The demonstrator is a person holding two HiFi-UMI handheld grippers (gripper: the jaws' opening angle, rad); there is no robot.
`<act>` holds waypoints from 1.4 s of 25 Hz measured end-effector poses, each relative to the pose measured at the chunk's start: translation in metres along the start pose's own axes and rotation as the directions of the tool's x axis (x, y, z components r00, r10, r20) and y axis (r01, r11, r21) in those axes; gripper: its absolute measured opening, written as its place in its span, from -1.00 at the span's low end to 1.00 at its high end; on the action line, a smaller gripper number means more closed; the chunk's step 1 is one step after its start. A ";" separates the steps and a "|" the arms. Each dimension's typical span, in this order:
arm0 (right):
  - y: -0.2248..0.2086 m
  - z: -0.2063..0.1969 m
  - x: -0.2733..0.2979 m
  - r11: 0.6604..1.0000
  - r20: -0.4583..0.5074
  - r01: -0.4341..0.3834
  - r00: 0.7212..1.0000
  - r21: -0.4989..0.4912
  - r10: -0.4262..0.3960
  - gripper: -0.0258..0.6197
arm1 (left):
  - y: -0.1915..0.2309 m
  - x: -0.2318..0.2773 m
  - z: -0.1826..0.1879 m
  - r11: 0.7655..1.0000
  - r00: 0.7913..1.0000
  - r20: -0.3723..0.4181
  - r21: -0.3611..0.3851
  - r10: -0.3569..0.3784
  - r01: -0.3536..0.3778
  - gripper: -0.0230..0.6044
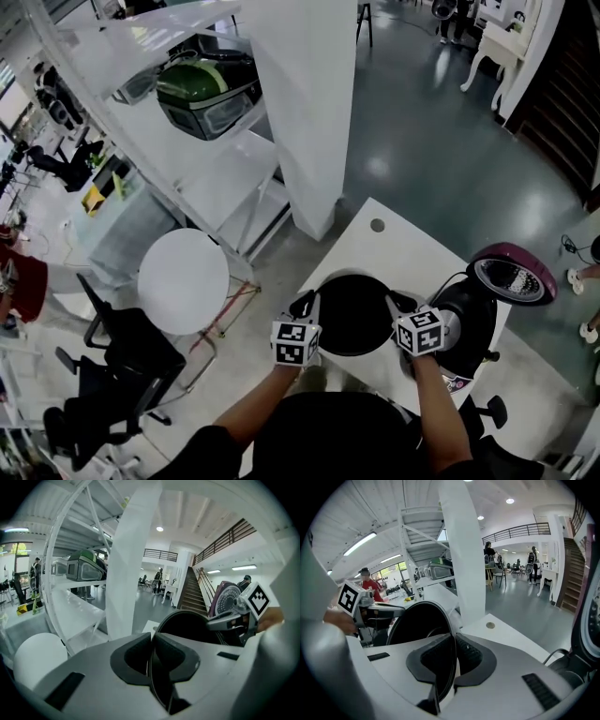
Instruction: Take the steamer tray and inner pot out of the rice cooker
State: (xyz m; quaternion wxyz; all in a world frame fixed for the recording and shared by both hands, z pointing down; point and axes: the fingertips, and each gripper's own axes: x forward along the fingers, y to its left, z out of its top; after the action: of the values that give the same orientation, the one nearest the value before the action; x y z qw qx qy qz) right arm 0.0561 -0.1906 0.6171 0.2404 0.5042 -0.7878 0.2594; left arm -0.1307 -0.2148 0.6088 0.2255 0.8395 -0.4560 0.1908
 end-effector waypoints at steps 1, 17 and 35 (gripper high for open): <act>0.000 -0.003 0.004 1.000 -0.011 0.001 1.000 -0.003 -0.001 -0.84 | 0.002 0.001 -0.004 1.000 1.000 -0.007 -0.010 -0.004 0.004 -0.84; 0.005 -0.057 0.059 1.000 -0.195 -0.019 0.981 0.014 0.021 -0.85 | 0.031 0.023 -0.060 0.990 0.992 -0.101 -0.127 -0.075 0.062 -0.84; -0.013 -0.075 0.108 0.997 -0.264 0.030 0.964 0.072 -0.010 -0.84 | 0.053 0.066 -0.073 0.982 0.976 -0.175 -0.158 -0.128 0.100 -0.87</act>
State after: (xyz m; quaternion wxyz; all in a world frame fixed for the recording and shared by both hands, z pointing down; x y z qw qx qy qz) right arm 0.0363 -0.2181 0.7447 0.3264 0.4817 -0.7334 0.3514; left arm -0.1505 -0.2452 0.7144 0.3391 0.8240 -0.3972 0.2198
